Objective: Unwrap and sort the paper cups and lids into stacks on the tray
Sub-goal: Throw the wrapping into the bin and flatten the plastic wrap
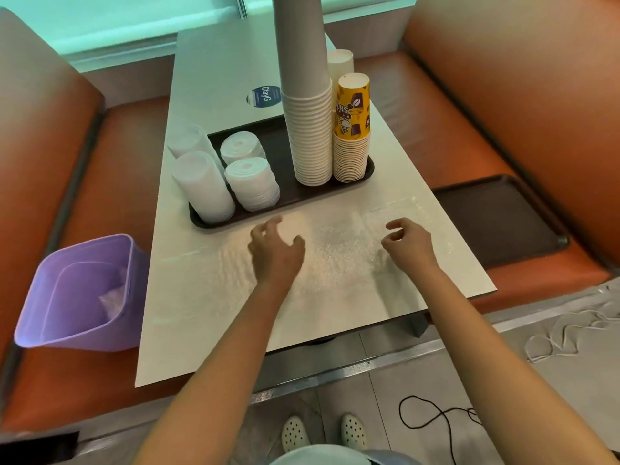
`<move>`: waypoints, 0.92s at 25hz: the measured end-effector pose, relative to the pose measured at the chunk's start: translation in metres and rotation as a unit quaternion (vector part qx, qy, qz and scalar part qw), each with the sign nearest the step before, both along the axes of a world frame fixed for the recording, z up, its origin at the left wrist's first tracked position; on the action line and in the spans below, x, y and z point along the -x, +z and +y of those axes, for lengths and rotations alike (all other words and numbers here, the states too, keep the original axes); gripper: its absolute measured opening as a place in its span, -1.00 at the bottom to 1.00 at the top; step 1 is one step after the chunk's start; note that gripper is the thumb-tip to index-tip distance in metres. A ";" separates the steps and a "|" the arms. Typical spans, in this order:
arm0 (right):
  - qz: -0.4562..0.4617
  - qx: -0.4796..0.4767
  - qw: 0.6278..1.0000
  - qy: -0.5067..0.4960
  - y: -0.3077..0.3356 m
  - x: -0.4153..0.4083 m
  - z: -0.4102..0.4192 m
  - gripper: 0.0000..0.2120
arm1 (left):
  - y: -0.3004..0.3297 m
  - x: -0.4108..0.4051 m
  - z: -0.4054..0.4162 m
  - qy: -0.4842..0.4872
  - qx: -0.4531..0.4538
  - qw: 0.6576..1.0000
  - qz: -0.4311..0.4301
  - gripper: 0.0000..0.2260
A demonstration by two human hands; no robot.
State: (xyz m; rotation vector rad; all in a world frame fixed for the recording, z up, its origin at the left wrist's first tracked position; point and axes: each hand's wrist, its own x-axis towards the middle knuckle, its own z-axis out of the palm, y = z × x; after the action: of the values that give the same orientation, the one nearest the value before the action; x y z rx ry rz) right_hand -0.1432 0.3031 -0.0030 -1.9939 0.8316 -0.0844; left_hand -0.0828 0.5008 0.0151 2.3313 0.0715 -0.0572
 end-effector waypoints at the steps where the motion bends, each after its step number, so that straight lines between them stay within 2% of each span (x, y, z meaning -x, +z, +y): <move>1: 0.016 0.050 0.999 0.000 -0.004 0.000 0.001 -0.71 | -0.007 -0.002 0.011 0.028 -0.023 0.997 0.065 -0.54; 3: 0.094 0.161 0.982 0.008 -0.012 0.000 0.005 -0.55 | -0.017 -0.004 0.023 0.028 -0.028 0.991 0.130 -0.47; 5: 0.164 0.211 0.963 0.019 -0.016 -0.001 0.009 -0.38 | -0.021 -0.005 0.025 0.018 -0.021 0.992 0.123 -0.44; 10: 0.184 0.183 0.966 0.004 -0.022 -0.002 0.009 -0.31 | -0.024 -0.006 0.028 0.018 0.003 0.990 0.142 -0.29; 13: 0.164 0.170 0.972 -0.002 -0.024 -0.003 0.007 -0.32 | -0.029 -0.008 0.031 -0.030 -0.048 0.989 0.135 -0.24; 15: 0.152 0.165 0.974 -0.008 -0.025 -0.004 0.008 -0.29 | -0.031 -0.007 0.033 -0.048 -0.067 0.988 0.129 -0.22; 20: 0.146 0.167 0.975 -0.020 -0.028 -0.001 0.009 -0.18 | -0.034 -0.013 0.034 -0.043 -0.029 0.991 0.126 -0.25; 23: 0.145 0.144 0.978 -0.040 -0.026 -0.004 0.006 -0.14 | -0.034 -0.010 0.035 -0.058 -0.060 0.989 0.121 -0.27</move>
State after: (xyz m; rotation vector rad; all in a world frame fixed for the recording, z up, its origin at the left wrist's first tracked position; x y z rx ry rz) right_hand -0.1394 0.3091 -0.0287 -2.2790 1.1403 0.0436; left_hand -0.0724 0.5354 -0.0193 2.4355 0.0621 -0.4053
